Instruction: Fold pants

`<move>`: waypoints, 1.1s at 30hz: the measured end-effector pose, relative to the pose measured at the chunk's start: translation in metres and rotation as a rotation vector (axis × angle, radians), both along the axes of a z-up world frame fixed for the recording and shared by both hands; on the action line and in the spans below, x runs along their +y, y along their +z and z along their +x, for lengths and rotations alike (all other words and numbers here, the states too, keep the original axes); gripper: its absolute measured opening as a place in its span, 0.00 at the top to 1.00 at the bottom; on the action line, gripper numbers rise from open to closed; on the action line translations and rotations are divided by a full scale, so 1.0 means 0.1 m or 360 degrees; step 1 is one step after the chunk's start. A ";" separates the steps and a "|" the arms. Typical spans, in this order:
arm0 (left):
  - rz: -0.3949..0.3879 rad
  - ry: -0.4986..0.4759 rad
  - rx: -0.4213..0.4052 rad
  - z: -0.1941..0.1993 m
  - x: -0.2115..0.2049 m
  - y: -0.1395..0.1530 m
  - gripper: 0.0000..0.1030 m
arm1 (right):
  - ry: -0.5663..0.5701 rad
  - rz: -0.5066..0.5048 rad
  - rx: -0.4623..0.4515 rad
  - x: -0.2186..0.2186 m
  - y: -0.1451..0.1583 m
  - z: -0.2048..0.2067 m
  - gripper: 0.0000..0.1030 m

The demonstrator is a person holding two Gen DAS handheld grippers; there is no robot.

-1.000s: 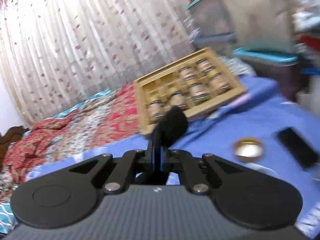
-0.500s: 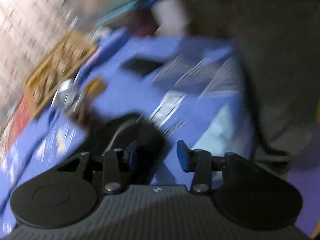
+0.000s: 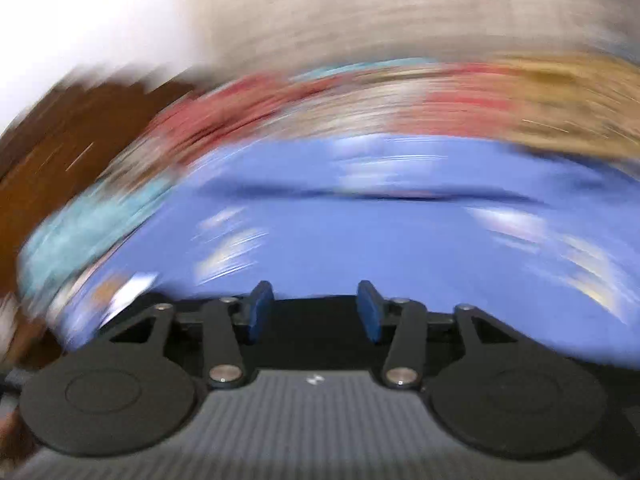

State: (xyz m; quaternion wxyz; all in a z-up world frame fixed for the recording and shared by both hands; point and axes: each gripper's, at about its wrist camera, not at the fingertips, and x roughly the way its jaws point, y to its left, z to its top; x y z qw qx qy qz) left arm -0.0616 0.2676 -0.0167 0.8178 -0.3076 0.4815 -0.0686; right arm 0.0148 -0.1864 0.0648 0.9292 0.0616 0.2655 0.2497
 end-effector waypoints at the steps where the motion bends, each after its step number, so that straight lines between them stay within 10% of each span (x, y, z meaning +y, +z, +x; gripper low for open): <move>1: -0.0004 0.0001 -0.0007 -0.03 0.03 -0.02 0.48 | 0.0187 -0.0066 -0.0002 0.35 0.04 0.10 0.41; 5: 0.0040 0.0050 -0.0061 -0.15 0.17 0.00 0.48 | 0.0809 -0.0321 -0.0043 1.69 0.03 0.37 0.28; 9: 0.0129 0.0086 -0.0104 -0.24 0.27 0.05 0.48 | 0.1055 -0.0665 0.0018 2.60 -0.36 0.51 0.26; 10: 0.0121 0.0090 -0.0111 -0.23 0.29 0.05 0.48 | 0.1036 -0.0805 0.0026 2.71 -0.53 0.57 0.49; 11: 0.0105 0.0090 -0.0118 -0.21 0.30 0.06 0.48 | 0.0992 -0.0913 0.0021 2.80 -0.62 0.60 0.92; 12: 0.0094 0.0085 -0.0130 -0.19 0.32 0.06 0.48 | 0.0915 -0.0920 0.0038 2.76 -0.63 0.73 0.91; 18: -0.0031 -0.0012 -0.0216 0.20 0.25 0.05 0.41 | 0.0416 0.0143 0.0277 1.36 -0.04 1.39 0.91; 26: -0.0249 -0.0175 -0.0052 1.00 -0.07 -0.33 0.26 | 0.0234 0.0633 0.0316 0.58 -0.07 1.10 0.91; 27: -0.0262 -0.0177 -0.0058 1.04 -0.10 -0.32 0.28 | 0.0236 0.0687 0.0305 0.53 -0.05 1.06 0.91; 29: -0.0274 -0.0176 -0.0074 1.11 -0.14 -0.28 0.72 | 0.0243 0.0752 0.0266 0.49 0.06 1.06 0.91; 33: -0.0111 -0.0186 -0.0240 1.24 -0.27 0.04 0.84 | 0.0259 0.0816 0.0182 0.43 0.30 1.02 0.91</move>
